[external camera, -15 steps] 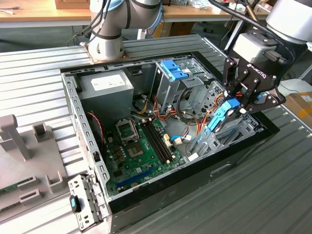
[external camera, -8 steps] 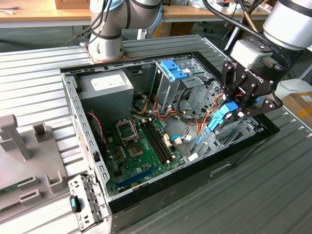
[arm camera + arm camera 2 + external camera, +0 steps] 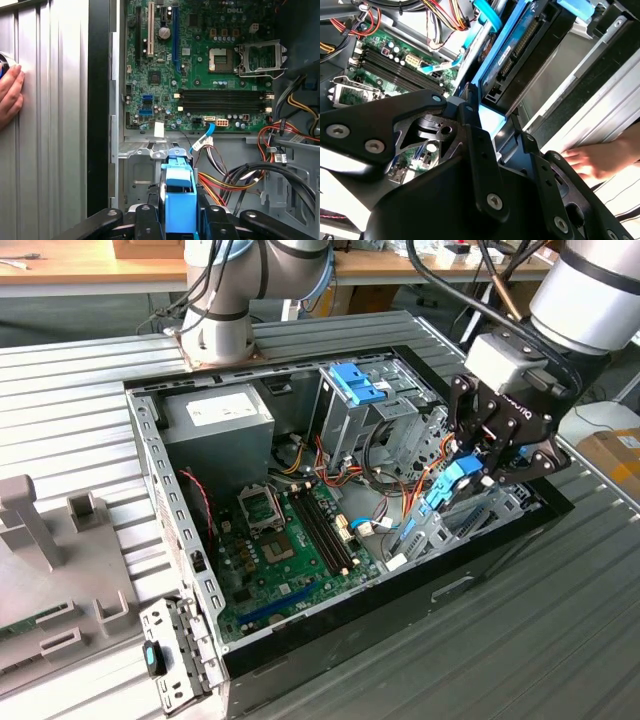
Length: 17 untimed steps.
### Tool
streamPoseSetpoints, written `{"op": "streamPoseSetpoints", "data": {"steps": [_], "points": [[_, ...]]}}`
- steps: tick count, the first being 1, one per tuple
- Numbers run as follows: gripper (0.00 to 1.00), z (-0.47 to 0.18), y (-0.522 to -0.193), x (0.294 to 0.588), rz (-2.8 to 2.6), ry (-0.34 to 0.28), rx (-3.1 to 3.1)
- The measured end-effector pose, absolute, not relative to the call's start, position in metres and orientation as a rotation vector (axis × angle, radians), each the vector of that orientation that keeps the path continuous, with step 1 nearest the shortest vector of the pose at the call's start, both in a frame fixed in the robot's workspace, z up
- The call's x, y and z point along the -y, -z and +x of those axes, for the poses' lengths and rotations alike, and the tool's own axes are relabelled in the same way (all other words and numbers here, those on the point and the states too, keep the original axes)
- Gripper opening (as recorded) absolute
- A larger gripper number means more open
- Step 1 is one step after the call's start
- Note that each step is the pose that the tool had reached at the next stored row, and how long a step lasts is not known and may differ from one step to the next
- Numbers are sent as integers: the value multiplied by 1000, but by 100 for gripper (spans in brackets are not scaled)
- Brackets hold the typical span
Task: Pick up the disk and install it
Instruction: 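Insert the disk into the insertion slot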
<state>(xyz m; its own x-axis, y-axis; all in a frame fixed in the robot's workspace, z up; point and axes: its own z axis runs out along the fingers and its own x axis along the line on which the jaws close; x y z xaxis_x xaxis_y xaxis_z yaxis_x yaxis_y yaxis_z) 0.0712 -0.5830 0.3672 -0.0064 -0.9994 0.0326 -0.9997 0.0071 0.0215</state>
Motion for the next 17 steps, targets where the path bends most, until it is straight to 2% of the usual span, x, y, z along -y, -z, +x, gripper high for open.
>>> {"op": "streamPoseSetpoints", "data": {"steps": [17], "points": [[37,71,-349,584,2188,-11,2202]]}}
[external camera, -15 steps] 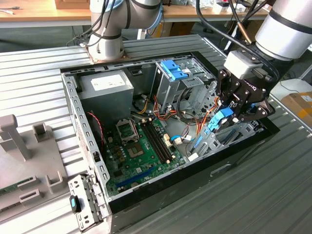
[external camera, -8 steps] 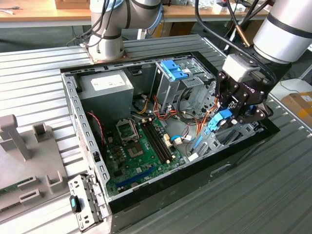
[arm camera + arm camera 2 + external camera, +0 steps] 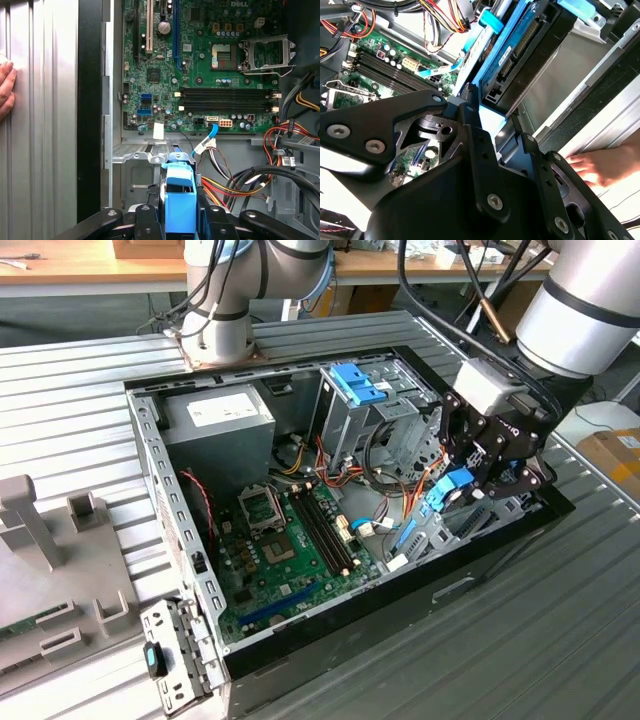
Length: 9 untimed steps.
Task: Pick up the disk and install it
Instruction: 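Insert the disk into the insertion slot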
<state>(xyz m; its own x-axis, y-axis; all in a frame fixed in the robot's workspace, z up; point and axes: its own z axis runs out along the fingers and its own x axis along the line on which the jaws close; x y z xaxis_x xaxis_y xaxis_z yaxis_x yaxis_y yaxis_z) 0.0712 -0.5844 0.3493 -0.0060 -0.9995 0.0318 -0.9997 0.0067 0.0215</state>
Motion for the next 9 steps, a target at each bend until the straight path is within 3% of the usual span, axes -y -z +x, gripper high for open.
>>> {"op": "streamPoseSetpoints", "data": {"steps": [9], "points": [[37,71,-345,584,2188,-11,2202]]}}
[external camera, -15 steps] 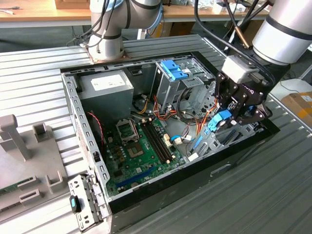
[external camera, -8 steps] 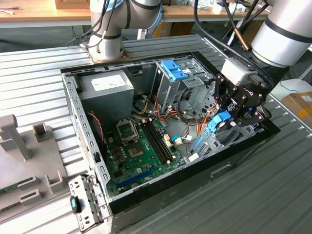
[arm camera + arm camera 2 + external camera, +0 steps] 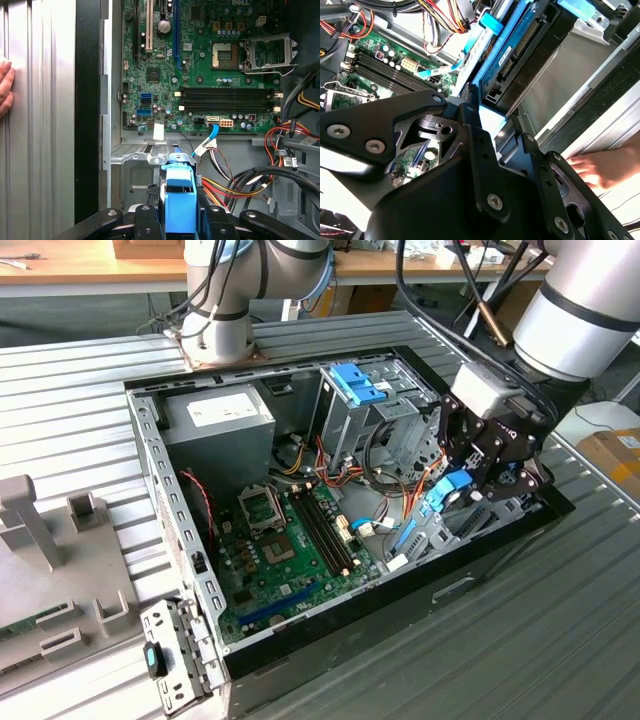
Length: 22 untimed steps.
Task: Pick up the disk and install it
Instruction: 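Insert the disk into the insertion slot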
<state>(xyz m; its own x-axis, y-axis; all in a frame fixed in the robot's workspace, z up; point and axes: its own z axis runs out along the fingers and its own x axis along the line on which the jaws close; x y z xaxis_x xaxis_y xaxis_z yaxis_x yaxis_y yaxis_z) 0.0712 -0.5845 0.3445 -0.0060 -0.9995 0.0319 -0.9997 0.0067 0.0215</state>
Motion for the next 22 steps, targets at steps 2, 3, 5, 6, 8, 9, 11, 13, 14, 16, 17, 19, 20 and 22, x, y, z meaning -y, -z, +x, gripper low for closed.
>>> {"op": "streamPoseSetpoints", "data": {"steps": [2,3,5,6,8,9,11,13,14,16,17,19,20,22], "points": [[37,71,-344,584,2188,-11,2202],[37,71,-344,584,2188,-11,2202],[37,71,-344,584,2188,-11,2202],[37,71,-344,584,2188,-11,2202],[38,71,-342,585,2190,-8,2203],[44,71,-344,584,2188,-10,2202],[44,71,-344,584,2188,-11,2202],[44,71,-346,584,2188,-11,2202],[44,71,-351,584,2188,-11,2202],[44,71,-359,584,2188,-11,2202],[44,71,-360,584,2188,-11,2202],[44,71,-367,584,2188,-11,2202],[44,71,-372,584,2188,-11,2202],[44,71,-379,584,2188,-11,2202]]}}
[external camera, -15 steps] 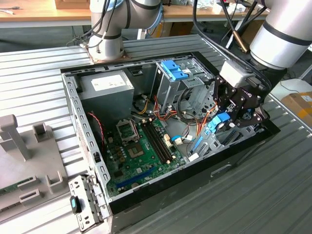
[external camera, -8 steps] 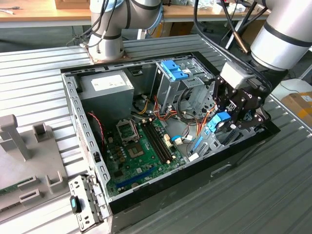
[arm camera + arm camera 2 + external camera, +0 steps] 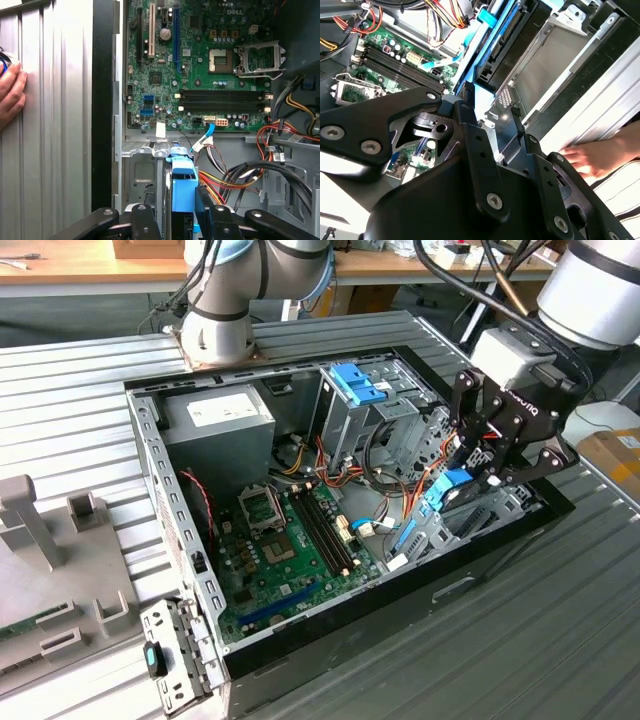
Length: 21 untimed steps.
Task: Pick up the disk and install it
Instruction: 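Insert the disk into the insertion slot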
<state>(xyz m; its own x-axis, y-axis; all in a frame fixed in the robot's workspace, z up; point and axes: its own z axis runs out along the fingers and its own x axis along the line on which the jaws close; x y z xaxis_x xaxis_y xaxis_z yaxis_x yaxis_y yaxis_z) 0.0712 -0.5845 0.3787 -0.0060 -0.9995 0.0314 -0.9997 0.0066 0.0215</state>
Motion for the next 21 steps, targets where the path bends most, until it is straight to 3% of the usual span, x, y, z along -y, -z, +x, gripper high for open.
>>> {"op": "streamPoseSetpoints", "data": {"steps": [21], "points": [[44,71,-385,582,2189,-7,2203]]}}
